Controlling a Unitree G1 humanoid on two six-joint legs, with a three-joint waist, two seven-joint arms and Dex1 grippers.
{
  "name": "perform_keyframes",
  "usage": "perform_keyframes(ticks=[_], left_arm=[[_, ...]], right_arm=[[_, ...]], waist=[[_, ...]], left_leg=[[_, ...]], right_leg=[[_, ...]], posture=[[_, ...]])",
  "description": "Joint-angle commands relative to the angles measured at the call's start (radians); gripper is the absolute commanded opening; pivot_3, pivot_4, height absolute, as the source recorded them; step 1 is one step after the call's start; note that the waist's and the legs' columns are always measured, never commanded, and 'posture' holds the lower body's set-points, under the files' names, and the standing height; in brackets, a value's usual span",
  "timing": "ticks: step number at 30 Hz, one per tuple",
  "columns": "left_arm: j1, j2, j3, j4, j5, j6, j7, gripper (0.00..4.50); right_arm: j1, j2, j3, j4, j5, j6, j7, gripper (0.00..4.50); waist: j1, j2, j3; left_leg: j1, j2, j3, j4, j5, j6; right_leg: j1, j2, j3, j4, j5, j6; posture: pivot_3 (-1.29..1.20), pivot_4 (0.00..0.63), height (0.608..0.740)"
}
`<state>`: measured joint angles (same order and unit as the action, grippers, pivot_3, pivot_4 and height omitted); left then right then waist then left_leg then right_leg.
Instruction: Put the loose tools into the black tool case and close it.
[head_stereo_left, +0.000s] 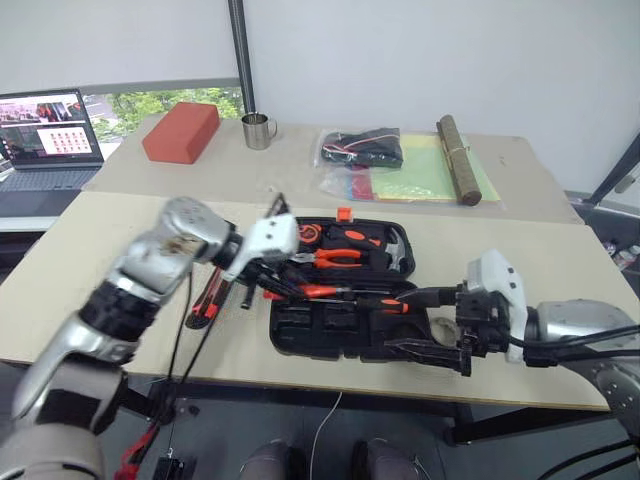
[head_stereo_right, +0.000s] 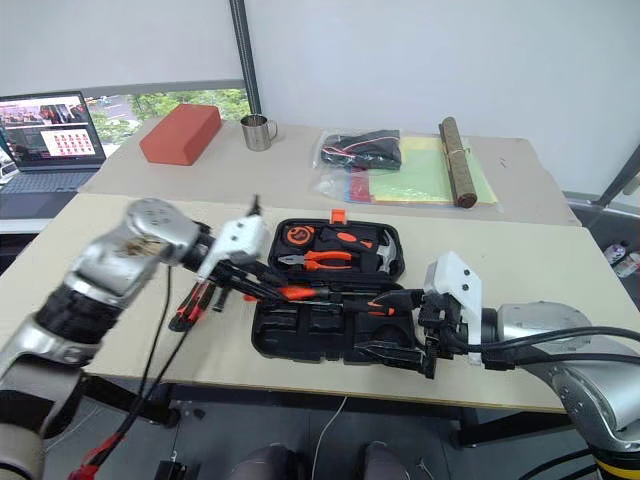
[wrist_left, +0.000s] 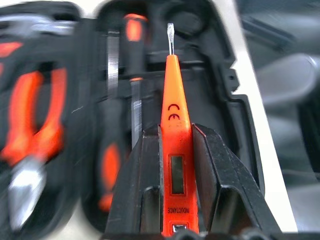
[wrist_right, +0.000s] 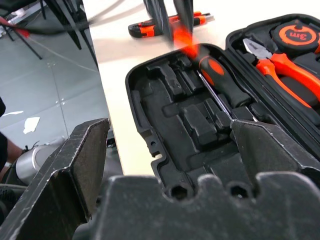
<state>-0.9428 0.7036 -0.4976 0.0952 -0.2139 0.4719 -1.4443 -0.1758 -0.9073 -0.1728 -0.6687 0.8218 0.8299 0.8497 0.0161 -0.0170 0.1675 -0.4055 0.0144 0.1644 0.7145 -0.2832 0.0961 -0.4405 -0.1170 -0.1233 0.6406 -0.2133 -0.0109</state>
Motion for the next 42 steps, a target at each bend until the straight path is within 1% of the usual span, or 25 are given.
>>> perform_keyframes(ticks=[1,8,13,18,20,21,22,23,27,28,30,32,34,35,36,39,40,41,42], left_arm=[[-0.052,-0.039,-0.037,0.058,0.07,-0.027,-0.024,0.42],[-0.078,-0.11,-0.093,0.154,0.165,0.052,-0.015,0.42],[-0.075,-0.137,-0.094,0.183,0.182,0.097,-0.029,0.42],[-0.07,-0.161,-0.095,0.243,0.22,0.028,-0.009,0.42],[-0.067,-0.172,-0.083,0.247,0.206,0.03,-0.018,0.42],[-0.065,-0.176,-0.071,0.243,0.192,0.032,-0.026,1.41],[-0.066,-0.178,-0.055,0.236,0.176,0.041,-0.032,1.66],[-0.066,-0.178,-0.041,0.228,0.163,0.049,-0.036,2.11],[-0.049,-0.151,0.029,0.19,0.124,0.046,-0.03,3.64],[-0.023,-0.127,0.08,0.151,0.075,0.058,-0.048,3.9],[0.025,-0.09,0.164,0.09,-0.011,0.084,-0.08,3.9],[0.065,-0.068,0.216,0.057,-0.065,0.106,-0.094,3.9],[0.112,-0.082,0.274,0.07,-0.106,0.108,-0.059,3.34],[0.128,-0.094,0.295,0.077,-0.119,0.108,-0.039,3.14],[0.145,-0.121,0.315,0.104,-0.123,0.092,0.001,2.81],[0.176,-0.191,0.342,0.175,-0.117,0.054,0.084,1.65],[0.179,-0.204,0.345,0.184,-0.116,0.051,0.094,1.39],[0.19,-0.214,0.336,0.193,-0.11,0.04,0.094,0.94],[0.203,-0.223,0.322,0.201,-0.099,0.02,0.095,0.62]], right_arm=[[0.015,0.009,-0.054,-0.049,0.024,-0.012,-0.04,4.5],[0.058,0.02,-0.09,-0.082,0.042,-0.01,-0.093,4.5],[0.078,0.022,-0.106,-0.094,0.058,-0.011,-0.124,4.5],[0.078,0.019,-0.104,-0.094,0.066,-0.011,-0.139,4.5],[0.074,0.018,-0.102,-0.092,0.069,-0.012,-0.143,4.5],[0.074,0.017,-0.102,-0.09,0.069,-0.012,-0.144,4.5],[0.074,0.017,-0.101,-0.089,0.07,-0.012,-0.145,4.5],[0.076,0.017,-0.102,-0.09,0.071,-0.012,-0.145,4.5],[0.092,0.017,-0.107,-0.102,0.084,-0.009,-0.148,4.5],[0.1,0.016,-0.111,-0.107,0.09,-0.007,-0.15,4.5],[0.114,0.015,-0.12,-0.113,0.098,-0.007,-0.153,4.5],[0.127,0.012,-0.129,-0.115,0.101,-0.01,-0.152,4.5],[0.133,0.009,-0.131,-0.11,0.1,-0.014,-0.15,4.5],[0.134,0.008,-0.131,-0.108,0.1,-0.015,-0.149,4.5],[0.131,0.007,-0.128,-0.103,0.098,-0.016,-0.149,4.5],[0.116,0.007,-0.118,-0.093,0.097,-0.015,-0.152,4.5],[0.113,0.006,-0.117,-0.091,0.097,-0.015,-0.151,4.5],[0.106,0.004,-0.112,-0.09,0.092,-0.016,-0.15,4.5],[0.099,0.002,-0.105,-0.088,0.085,-0.019,-0.147,4.5]], waist=[[-0.004,0.0,0.0],[-0.003,0.0,0.0],[-0.003,0.0,0.0],[-0.002,0.0,0.0],[-0.003,0.0,0.0],[-0.003,0.0,0.0],[-0.003,0.0,0.0],[-0.003,0.0,0.0],[-0.003,0.0,0.0],[-0.004,0.0,0.0],[-0.007,0.0,0.0],[-0.009,0.0,0.0],[-0.007,0.0,0.0],[-0.006,0.0,0.0],[-0.003,0.0,0.0],[0.006,0.0,0.0],[0.006,0.0,0.0],[0.006,0.0,0.0],[0.005,0.0,0.0]], left_leg=[[0.0,0.0,0.0,0.0,0.0,0.0],[0.0,0.001,-0.001,0.0,0.0,0.001],[-0.001,0.001,-0.002,0.001,0.0,0.002],[0.0,0.001,-0.003,0.001,0.0,0.002],[0.0,0.001,-0.003,0.001,0.0,0.002],[0.0,0.001,-0.003,0.001,0.0,0.002],[0.0,0.001,-0.003,0.001,0.0,0.002],[-0.001,0.001,-0.003,0.001,0.0,0.002],[-0.001,0.001,-0.003,0.002,0.0,0.003],[-0.001,0.001,-0.003,0.002,0.0,0.003],[-0.001,0.001,-0.003,0.001,-0.001,0.003],[-0.001,0.001,-0.004,0.001,-0.001,0.003],[0.0,0.001,-0.004,0.001,0.0,0.003],[0.001,0.001,-0.004,0.002,0.0,0.003],[0.001,0.001,-0.004,0.002,0.0,0.003],[0.001,-0.001,-0.004,0.003,0.0,0.005],[0.0,-0.001,-0.004,0.003,-0.001,0.005],[-0.001,-0.001,-0.004,0.005,-0.001,0.006],[-0.001,-0.001,-0.004,0.006,-0.001,0.007]], right_leg=[[0.0,0.001,0.0,0.0,0.0,0.0],[0.0,0.001,0.001,0.0,0.0,0.0],[0.0,0.0,0.001,0.0,0.0,0.0],[0.0,-0.001,0.001,0.0,0.0,0.0],[0.001,-0.001,0.001,0.0,0.0,0.0],[0.001,-0.001,0.001,0.0,0.0,0.0],[0.0,-0.001,0.001,0.001,0.0,0.0],[0.0,-0.001,0.001,0.001,0.0,0.0],[0.0,-0.001,0.001,0.001,0.0,0.0],[0.0,-0.001,0.001,0.001,0.0,0.0],[0.0,-0.002,0.001,0.001,0.0,0.0],[0.0,-0.005,0.001,0.001,0.0,0.0],[0.0,-0.005,0.0,0.001,0.0,0.0],[0.001,-0.005,0.0,0.001,0.0,0.0],[0.002,-0.005,0.0,0.001,0.0,0.0],[0.003,-0.005,0.0,0.0,0.001,0.002],[0.003,-0.005,0.0,0.0,0.001,0.003],[0.003,-0.005,0.0,0.0,0.002,0.004],[0.003,-0.005,0.0,0.0,0.002,0.004]], posture=[[0.0,0.15,0.736],[0.0,0.15,0.736],[0.0,0.15,0.736],[0.0,0.15,0.736],[0.0,0.15,0.736],[0.0,0.15,0.736],[0.0,0.15,0.736],[0.0,0.15,0.736],[0.0,0.15,0.736],[0.0,0.15,0.736],[0.0,0.15,0.736],[0.0,0.15,0.736],[0.0,0.15,0.736],[0.0,0.15,0.736],[0.0,0.15,0.736],[0.0,0.15,0.736],[0.0,0.15,0.736],[0.0,0.15,0.736],[0.0,0.15,0.736]])
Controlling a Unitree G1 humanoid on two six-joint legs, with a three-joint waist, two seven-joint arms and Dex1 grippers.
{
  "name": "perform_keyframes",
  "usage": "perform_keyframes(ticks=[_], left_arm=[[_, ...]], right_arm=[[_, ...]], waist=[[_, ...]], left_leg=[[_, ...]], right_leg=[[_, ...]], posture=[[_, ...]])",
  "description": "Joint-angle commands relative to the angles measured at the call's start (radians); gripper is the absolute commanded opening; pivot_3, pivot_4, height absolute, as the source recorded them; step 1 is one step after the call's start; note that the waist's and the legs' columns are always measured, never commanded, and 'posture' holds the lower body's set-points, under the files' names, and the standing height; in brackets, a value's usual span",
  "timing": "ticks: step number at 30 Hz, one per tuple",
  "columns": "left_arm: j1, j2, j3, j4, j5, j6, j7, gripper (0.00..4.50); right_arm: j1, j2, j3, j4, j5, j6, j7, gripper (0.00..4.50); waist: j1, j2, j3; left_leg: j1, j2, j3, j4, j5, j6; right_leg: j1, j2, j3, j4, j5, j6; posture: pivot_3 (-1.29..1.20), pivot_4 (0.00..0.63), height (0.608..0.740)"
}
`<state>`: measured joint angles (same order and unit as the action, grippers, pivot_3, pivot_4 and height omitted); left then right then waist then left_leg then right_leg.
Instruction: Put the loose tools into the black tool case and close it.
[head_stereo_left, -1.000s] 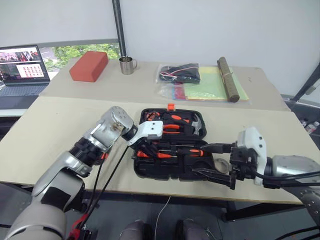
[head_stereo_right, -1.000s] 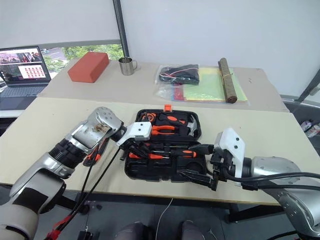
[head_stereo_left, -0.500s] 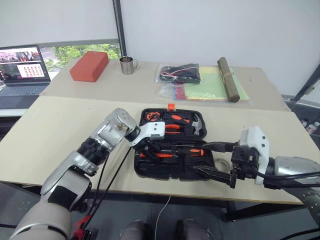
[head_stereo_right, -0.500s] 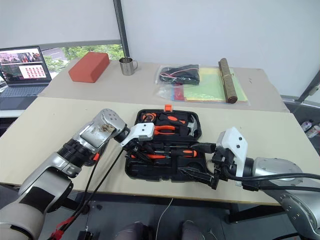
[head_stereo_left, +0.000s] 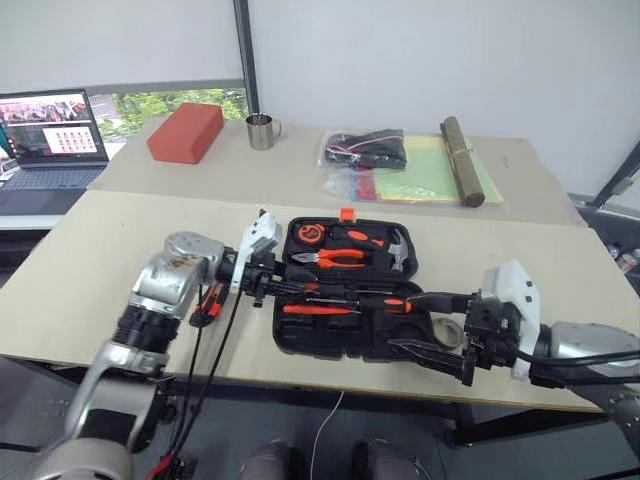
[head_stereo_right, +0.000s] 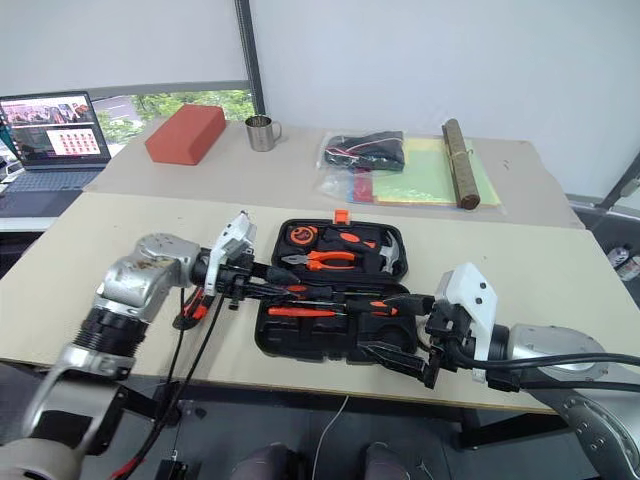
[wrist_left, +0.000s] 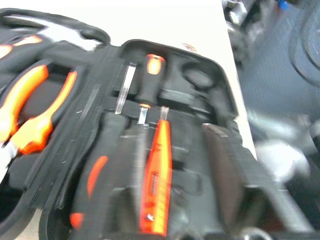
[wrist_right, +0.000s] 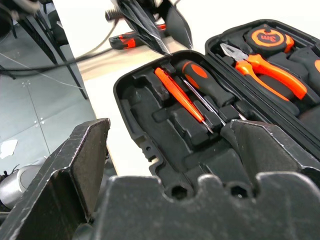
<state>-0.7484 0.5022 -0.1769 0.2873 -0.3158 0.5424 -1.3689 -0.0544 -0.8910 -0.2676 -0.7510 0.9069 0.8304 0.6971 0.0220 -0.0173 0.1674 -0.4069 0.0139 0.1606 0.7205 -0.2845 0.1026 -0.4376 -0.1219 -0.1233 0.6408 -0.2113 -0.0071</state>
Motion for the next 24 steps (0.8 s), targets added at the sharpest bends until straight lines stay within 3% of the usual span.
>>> perform_keyframes(ticks=[1,12,24], left_arm=[[0.018,-0.028,-0.012,0.017,0.015,-0.064,0.023,0.18],[0.08,-0.004,-0.149,0.078,0.18,-0.239,0.042,0.06],[0.105,0.01,-0.079,0.055,0.146,-0.277,0.086,0.06]], right_arm=[[-0.028,-0.017,-0.005,-0.005,-0.007,-0.021,0.008,4.5],[-0.055,-0.008,0.018,0.011,-0.018,-0.014,0.003,4.5],[-0.066,0.009,0.037,0.023,-0.02,-0.022,-0.003,4.5]], waist=[[-0.002,0.0,0.0],[-0.009,0.0,-0.002],[-0.013,0.001,-0.005]], left_leg=[[0.0,0.0,0.0,0.0,0.0,0.0],[0.002,0.0,0.0,-0.001,0.0,0.0],[0.005,0.0,0.0,-0.003,0.0,0.0]], right_leg=[[0.0,0.0,0.0,0.0,0.0,0.0],[0.0,-0.004,0.0,0.0,0.0,-0.001],[0.001,-0.006,0.0,0.0,0.001,-0.001]], posture=[[0.0,0.15,0.736],[0.0,0.15,0.736],[0.0,0.15,0.736]])
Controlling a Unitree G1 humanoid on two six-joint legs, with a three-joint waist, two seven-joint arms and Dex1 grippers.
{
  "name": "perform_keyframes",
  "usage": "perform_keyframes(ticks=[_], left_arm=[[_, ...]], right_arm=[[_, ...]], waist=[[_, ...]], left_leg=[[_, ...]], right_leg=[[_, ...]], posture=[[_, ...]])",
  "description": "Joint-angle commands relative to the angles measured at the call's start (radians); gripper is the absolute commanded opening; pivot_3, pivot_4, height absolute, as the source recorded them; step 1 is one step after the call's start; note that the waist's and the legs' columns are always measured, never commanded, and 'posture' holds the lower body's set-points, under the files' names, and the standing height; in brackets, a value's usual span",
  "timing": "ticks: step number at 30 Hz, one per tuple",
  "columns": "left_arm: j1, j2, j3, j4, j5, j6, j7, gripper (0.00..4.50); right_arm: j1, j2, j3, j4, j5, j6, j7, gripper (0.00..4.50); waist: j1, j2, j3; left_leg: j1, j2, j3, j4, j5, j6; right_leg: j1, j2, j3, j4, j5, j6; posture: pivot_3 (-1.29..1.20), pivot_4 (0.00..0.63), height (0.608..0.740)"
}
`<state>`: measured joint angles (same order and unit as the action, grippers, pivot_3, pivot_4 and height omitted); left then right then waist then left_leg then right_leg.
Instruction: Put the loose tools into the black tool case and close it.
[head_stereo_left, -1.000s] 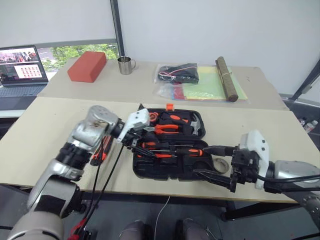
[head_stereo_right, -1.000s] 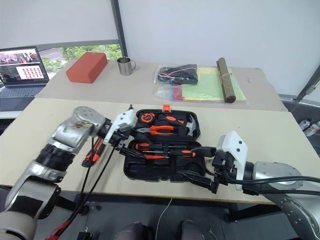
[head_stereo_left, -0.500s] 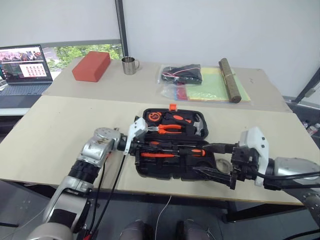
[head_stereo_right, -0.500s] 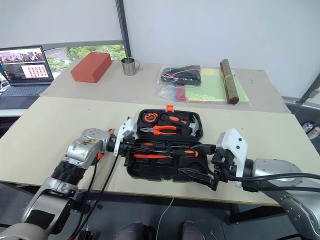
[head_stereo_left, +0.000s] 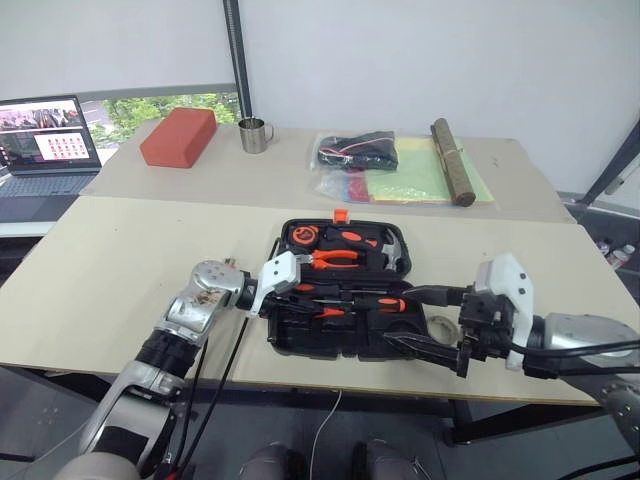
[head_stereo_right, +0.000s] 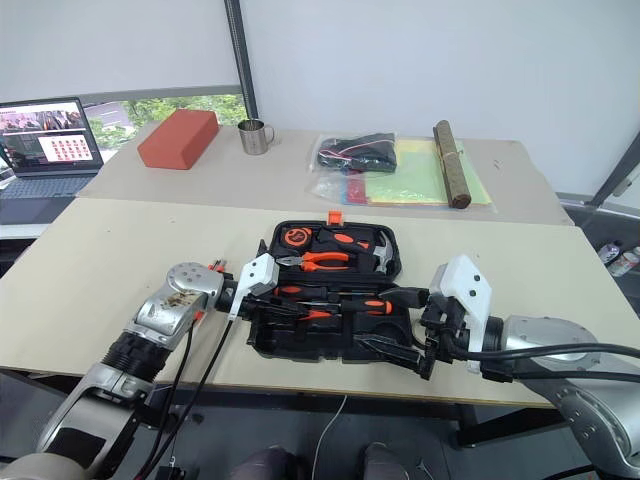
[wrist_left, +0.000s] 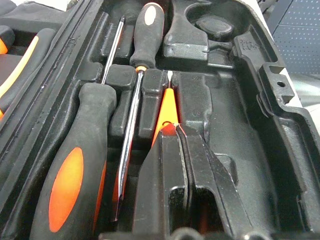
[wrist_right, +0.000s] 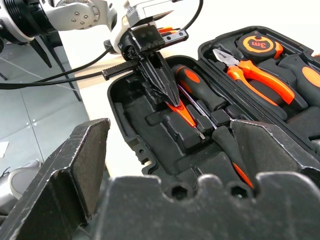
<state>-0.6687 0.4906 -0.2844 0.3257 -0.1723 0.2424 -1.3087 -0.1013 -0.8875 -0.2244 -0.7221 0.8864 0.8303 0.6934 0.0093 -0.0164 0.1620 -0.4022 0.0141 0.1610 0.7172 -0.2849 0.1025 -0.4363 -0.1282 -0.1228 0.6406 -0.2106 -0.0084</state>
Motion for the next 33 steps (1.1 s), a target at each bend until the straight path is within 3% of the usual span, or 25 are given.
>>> perform_keyframes(ticks=[1,3,6,12,16,20,23,27,33], left_arm=[[0.026,0.023,0.049,0.001,-0.013,0.033,0.033,0.06],[0.039,0.044,0.111,-0.066,-0.064,0.088,0.052,0.06],[0.124,0.118,0.27,-0.274,-0.189,0.253,0.108,0.75],[0.441,0.223,0.642,-0.603,-0.292,0.495,0.343,3.08],[0.679,0.237,0.842,-0.685,-0.269,0.54,0.441,4.46],[0.782,0.238,0.914,-0.706,-0.265,0.569,0.518,4.46],[0.716,0.257,0.873,-0.693,-0.293,0.643,0.566,4.46],[0.54,0.291,0.727,-0.629,-0.302,0.749,0.597,4.46],[0.321,0.294,0.524,-0.491,-0.29,0.909,0.65,4.46]], right_arm=[[-0.021,0.005,-0.002,-0.005,-0.003,-0.026,0.004,4.5],[-0.035,0.002,0.009,-0.001,-0.009,-0.033,0.014,4.5],[-0.101,-0.008,0.045,0.032,-0.016,-0.041,0.058,4.5],[-0.255,0.02,0.145,0.148,-0.054,-0.072,0.158,4.5],[-0.34,0.055,0.226,0.228,-0.101,-0.104,0.232,4.5],[-0.39,0.089,0.28,0.287,-0.146,-0.132,0.281,4.5],[-0.407,0.108,0.297,0.308,-0.165,-0.138,0.298,4.5],[-0.399,0.115,0.291,0.297,-0.176,-0.135,0.305,4.5],[-0.36,0.112,0.28,0.248,-0.189,-0.133,0.287,4.5]], waist=[[-0.001,0.0,0.0],[-0.004,0.0,0.0],[-0.018,0.0,0.0],[-0.022,0.0,0.001],[-0.021,0.0,0.001],[-0.004,0.0,0.001],[0.014,0.0,0.002],[0.026,0.0,0.001],[0.002,0.0,0.001]], left_leg=[[0.0,0.0,0.0,0.0,0.0,0.0],[0.0,0.0,0.0,0.0,0.0,0.0],[-0.002,0.0,0.0,-0.001,0.0,0.0],[-0.001,0.0,0.0,-0.003,0.0,-0.001],[-0.001,0.0,0.0,-0.004,0.0,-0.001],[-0.002,0.0,0.0,-0.005,-0.004,-0.009],[-0.002,0.0,-0.001,-0.005,-0.005,-0.011],[-0.002,-0.001,0.0,-0.005,-0.006,-0.011],[-0.002,-0.001,0.003,-0.006,-0.004,-0.012]], right_leg=[[0.0,0.0,0.0,0.0,0.0,0.0],[-0.001,0.0,0.0,0.0,0.0,0.0],[-0.003,0.0,0.0,0.0,0.0,0.0],[-0.002,0.0,0.0,-0.002,0.0,-0.001],[-0.001,0.0,-0.001,-0.003,-0.001,0.0],[-0.001,0.0,-0.002,-0.006,-0.001,0.0],[-0.003,-0.001,-0.004,-0.009,0.0,0.001],[-0.003,-0.001,-0.004,-0.01,0.003,0.001],[-0.002,0.01,-0.005,-0.008,0.004,0.001]], posture=[[0.0,0.15,0.736],[0.0,0.15,0.736],[0.0,0.15,0.736],[0.0,0.15,0.736],[0.0,0.15,0.736],[0.0,0.15,0.736],[0.0,0.15,0.736],[0.0,0.15,0.736],[0.0,0.15,0.736]])
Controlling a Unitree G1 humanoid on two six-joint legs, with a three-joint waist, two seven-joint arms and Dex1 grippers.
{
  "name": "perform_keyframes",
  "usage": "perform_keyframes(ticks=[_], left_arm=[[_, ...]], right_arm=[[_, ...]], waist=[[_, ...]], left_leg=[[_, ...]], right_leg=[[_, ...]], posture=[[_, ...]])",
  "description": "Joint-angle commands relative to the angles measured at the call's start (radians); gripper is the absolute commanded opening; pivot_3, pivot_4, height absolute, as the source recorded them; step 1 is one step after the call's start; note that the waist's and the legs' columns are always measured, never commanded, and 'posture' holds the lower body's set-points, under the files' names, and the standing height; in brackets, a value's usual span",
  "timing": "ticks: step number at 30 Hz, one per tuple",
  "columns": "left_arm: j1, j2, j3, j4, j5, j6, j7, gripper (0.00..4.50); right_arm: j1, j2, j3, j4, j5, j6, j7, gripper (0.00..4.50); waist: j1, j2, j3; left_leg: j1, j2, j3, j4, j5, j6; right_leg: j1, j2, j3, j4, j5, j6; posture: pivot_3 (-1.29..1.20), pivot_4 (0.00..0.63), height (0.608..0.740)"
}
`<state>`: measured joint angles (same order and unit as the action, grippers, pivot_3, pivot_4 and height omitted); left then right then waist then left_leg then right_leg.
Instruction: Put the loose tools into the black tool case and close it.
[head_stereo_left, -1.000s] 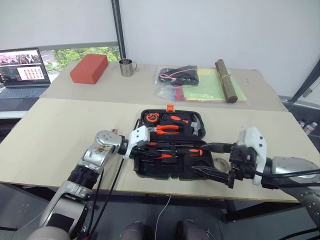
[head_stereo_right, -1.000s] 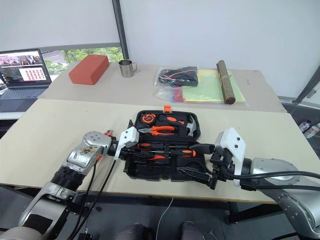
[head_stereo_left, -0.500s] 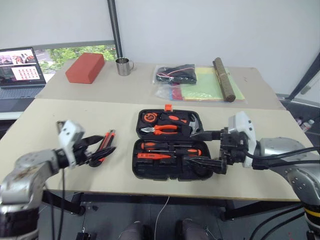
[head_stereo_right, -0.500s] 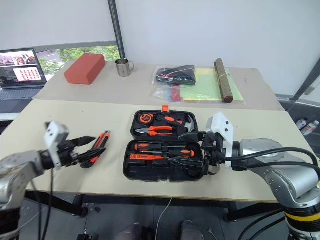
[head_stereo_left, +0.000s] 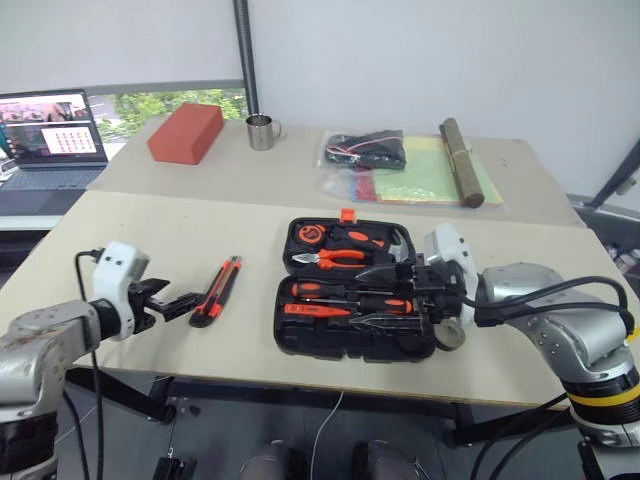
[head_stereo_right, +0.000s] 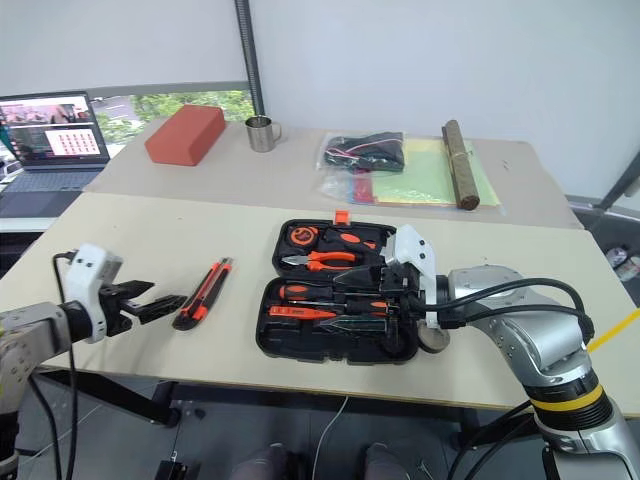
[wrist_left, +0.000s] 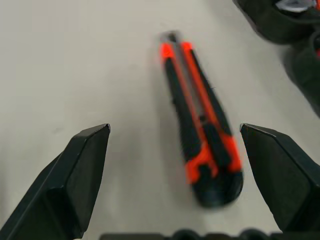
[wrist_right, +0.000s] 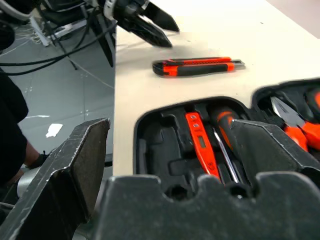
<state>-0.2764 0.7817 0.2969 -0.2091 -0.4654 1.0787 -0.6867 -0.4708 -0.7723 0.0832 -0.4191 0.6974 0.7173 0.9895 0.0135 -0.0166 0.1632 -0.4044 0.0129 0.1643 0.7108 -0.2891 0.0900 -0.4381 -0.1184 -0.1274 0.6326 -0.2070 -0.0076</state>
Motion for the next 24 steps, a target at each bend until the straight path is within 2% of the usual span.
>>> perform_keyframes(ticks=[1,5,8,13,14,17,20,22,24], left_arm=[[-0.114,-0.004,-0.104,0.089,0.029,0.088,0.054,4.46],[-0.181,0.0,-0.233,0.191,0.087,0.089,0.072,4.46],[-0.172,0.011,-0.27,0.211,0.101,0.038,0.04,3.73],[-0.205,0.055,-0.239,0.259,0.098,-0.061,-0.04,1.76],[-0.23,0.072,-0.226,0.268,0.086,-0.119,-0.096,1.59],[-0.3,0.13,-0.224,0.23,0.027,-0.312,-0.352,1.57],[-0.364,0.174,-0.329,0.16,0.016,-0.435,-0.604,1.57],[-0.424,0.149,-0.421,0.15,0.035,-0.471,-0.691,1.57],[-0.492,0.083,-0.52,0.169,0.075,-0.502,-0.736,1.57]], right_arm=[[0.02,-0.003,-0.032,-0.068,-0.001,-0.017,-0.017,4.5],[0.057,-0.004,-0.057,-0.105,0.003,-0.004,-0.045,4.5],[0.084,-0.011,-0.08,-0.125,0.015,0.008,-0.063,4.5],[0.139,-0.037,-0.121,-0.161,0.043,0.044,-0.073,4.5],[0.154,-0.049,-0.133,-0.17,0.056,0.054,-0.07,4.5],[0.211,-0.09,-0.182,-0.209,0.099,0.082,-0.065,4.5],[0.276,-0.125,-0.217,-0.248,0.092,0.075,-0.075,4.5],[0.323,-0.138,-0.239,-0.271,0.079,0.067,-0.088,4.5],[0.374,-0.143,-0.271,-0.295,0.075,0.068,-0.11,4.5]], waist=[[-0.003,0.0,0.0],[-0.008,0.0,0.0],[-0.009,0.0,0.0],[-0.007,0.001,0.0],[-0.007,0.001,0.0],[-0.005,-0.001,0.001],[0.001,-0.002,0.001],[0.003,-0.001,0.001],[0.002,0.0,0.0]], left_leg=[[0.0,0.0,0.0,0.0,0.0,0.0],[0.002,0.001,0.001,-0.002,0.003,0.004],[0.007,0.001,0.004,-0.006,0.001,-0.002],[0.007,0.001,0.003,-0.007,0.002,-0.003],[0.007,0.001,0.003,-0.007,0.002,-0.003],[0.003,0.001,0.003,-0.007,0.002,-0.003],[-0.002,0.001,0.001,-0.005,0.002,-0.003],[0.0,0.0,0.002,-0.005,0.002,-0.003],[0.001,-0.002,0.003,-0.006,0.002,-0.003]], right_leg=[[0.0,0.003,0.0,-0.001,0.0,0.0],[0.0,0.005,0.002,-0.001,-0.002,-0.001],[0.002,0.003,0.005,-0.001,-0.002,-0.001],[0.001,-0.004,0.005,0.0,-0.002,-0.001],[0.001,-0.004,0.005,0.0,-0.002,-0.001],[-0.002,-0.005,0.004,0.0,-0.001,-0.002],[-0.004,-0.005,0.002,-0.002,-0.001,-0.003],[-0.002,-0.005,0.0,-0.003,-0.002,-0.002],[0.0,-0.004,-0.001,-0.002,-0.002,0.0]], posture=[[0.0,0.15,0.736],[0.0,0.15,0.736],[0.0,0.15,0.736],[0.0,0.15,0.736],[0.0,0.15,0.736],[0.0,0.15,0.736],[0.0,0.15,0.736],[0.0,0.15,0.736],[0.0,0.15,0.736]])
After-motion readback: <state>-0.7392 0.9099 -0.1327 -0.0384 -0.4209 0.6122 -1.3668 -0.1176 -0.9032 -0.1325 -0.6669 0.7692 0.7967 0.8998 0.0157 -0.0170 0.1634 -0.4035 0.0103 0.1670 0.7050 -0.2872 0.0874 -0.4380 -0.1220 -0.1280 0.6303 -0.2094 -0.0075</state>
